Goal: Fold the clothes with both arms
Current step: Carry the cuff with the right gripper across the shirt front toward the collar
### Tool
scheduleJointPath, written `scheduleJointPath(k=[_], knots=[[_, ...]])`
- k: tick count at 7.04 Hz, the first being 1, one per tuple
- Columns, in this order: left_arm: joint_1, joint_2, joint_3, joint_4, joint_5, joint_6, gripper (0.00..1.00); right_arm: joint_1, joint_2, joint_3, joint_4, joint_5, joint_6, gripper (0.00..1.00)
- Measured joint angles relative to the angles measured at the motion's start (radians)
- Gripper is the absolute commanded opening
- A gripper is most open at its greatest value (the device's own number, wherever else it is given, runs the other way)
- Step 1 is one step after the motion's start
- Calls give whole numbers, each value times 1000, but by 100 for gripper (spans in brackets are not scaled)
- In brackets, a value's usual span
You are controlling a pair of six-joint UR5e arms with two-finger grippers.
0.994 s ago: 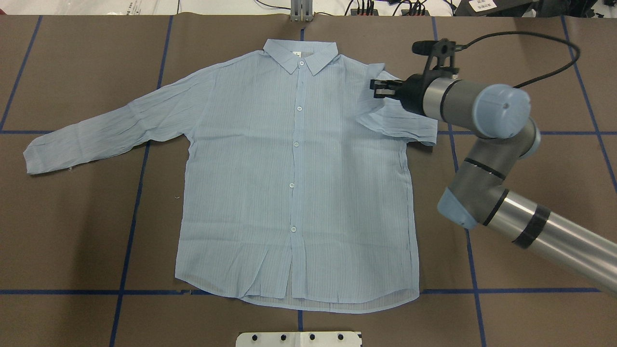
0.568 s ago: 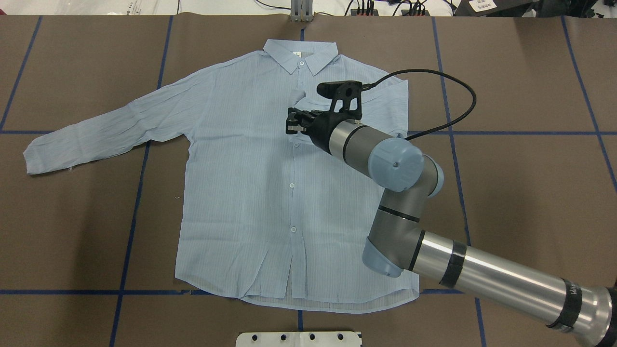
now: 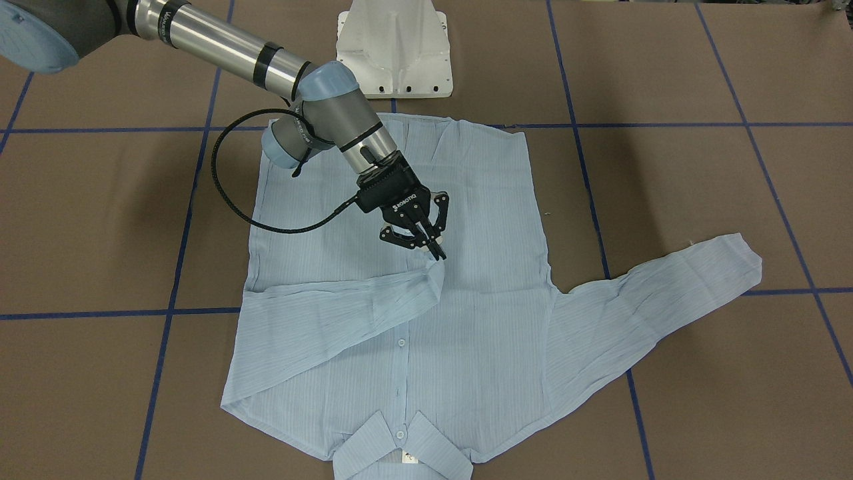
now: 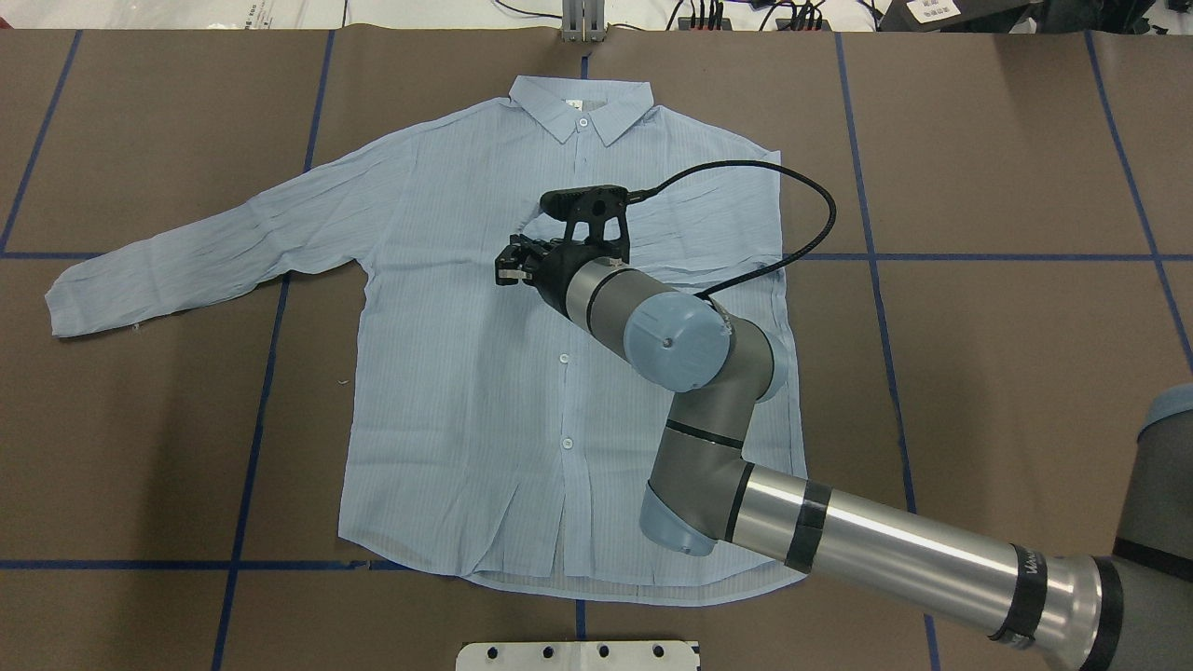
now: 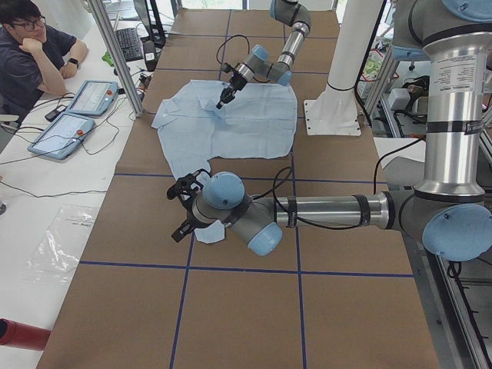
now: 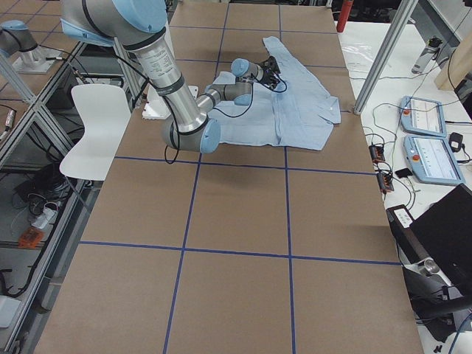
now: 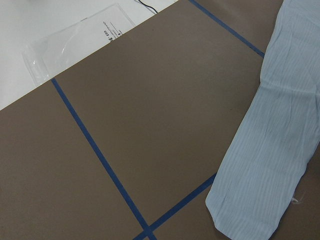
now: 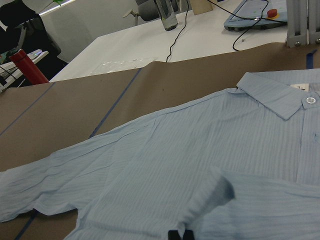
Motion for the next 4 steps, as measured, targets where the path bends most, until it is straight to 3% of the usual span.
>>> scheduleJointPath(k=[2, 4], knots=[[0, 0, 5, 0, 0, 0, 100, -4, 73, -16, -125, 0, 6, 94], [1, 0, 10, 0, -1, 0, 100, -4, 95, -19, -185, 0, 41, 100]])
